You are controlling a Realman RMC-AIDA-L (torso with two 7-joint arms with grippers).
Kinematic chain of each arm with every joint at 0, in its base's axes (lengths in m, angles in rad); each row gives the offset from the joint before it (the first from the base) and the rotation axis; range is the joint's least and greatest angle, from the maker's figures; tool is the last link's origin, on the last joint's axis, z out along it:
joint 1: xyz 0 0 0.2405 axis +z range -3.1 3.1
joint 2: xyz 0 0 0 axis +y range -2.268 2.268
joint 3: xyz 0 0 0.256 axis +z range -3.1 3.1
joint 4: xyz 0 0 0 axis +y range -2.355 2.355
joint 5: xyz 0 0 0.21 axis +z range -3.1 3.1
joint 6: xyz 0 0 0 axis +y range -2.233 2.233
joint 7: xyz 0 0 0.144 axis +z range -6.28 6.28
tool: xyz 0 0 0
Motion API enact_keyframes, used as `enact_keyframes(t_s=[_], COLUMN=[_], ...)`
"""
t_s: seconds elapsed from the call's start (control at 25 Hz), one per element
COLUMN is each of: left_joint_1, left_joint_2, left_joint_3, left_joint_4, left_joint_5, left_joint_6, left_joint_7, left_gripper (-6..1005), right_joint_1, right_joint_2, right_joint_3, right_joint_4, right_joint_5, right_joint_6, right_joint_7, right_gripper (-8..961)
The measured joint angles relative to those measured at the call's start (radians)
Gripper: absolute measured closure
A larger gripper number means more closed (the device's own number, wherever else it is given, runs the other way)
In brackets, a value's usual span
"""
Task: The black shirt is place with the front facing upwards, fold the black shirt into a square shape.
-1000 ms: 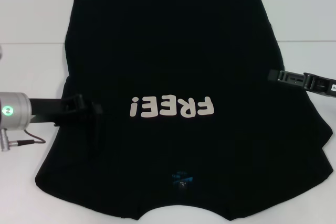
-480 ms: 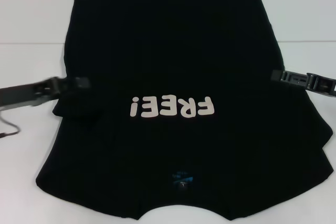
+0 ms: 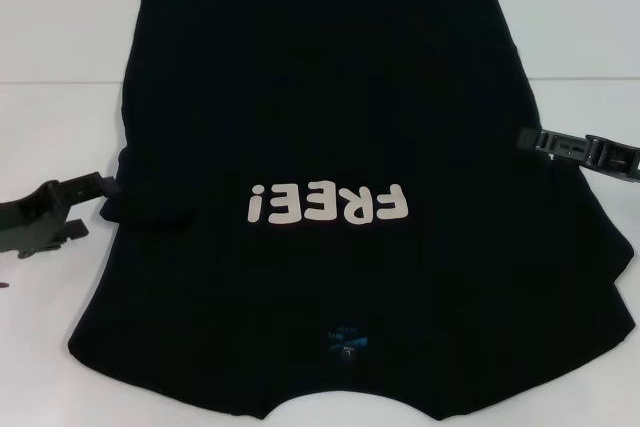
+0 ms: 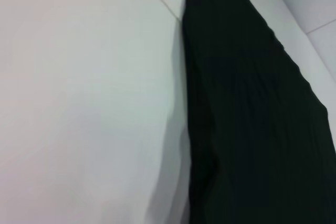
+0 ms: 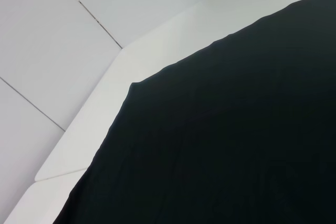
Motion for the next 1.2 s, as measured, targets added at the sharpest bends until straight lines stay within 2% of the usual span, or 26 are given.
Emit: enact_keyframes(t_s=[0.16,0.4,0.64,0.92,1.2], left_joint_1=[-0.020,-0.044,-0.093,-0.108,-0.145], left_joint_2=[0.002,-0.002,0.005,-0.007,-0.028], left_joint_3=[0.003,0.011,0.039,0.036,0.037], left_joint_4=[-0.044,-0.062,-0.121,-0.111,-0.100], left_joint_5=[0.000,0.000,0.004,-0.005,-0.099], left_joint_6=[-0.034,-0.066,-0.117,-0.122,-0.066], left_joint_7=[0.004,0.009,0.003,0.017,0.142], left_gripper=[125,89,89,90,89], right_joint_1=[0.000,-0.006,-0.007,-0.007,-0.007], right_joint_2=[0.000,0.000,-0.001,-0.002,-0.001], right_joint_3=[0.000,0.000,0.000,0.000,0.000], right_joint_4=[0.000,0.002,0.012,0.012,0.012], right_joint_5=[0.000,0.000,0.000,0.000,0.000], right_joint_6=[0.001,0.002,-0.005,-0.011,-0.011], right_joint_7=[0.000,0.000,-0.001,-0.001,-0.001], right_gripper=[12,13,13,14,15])
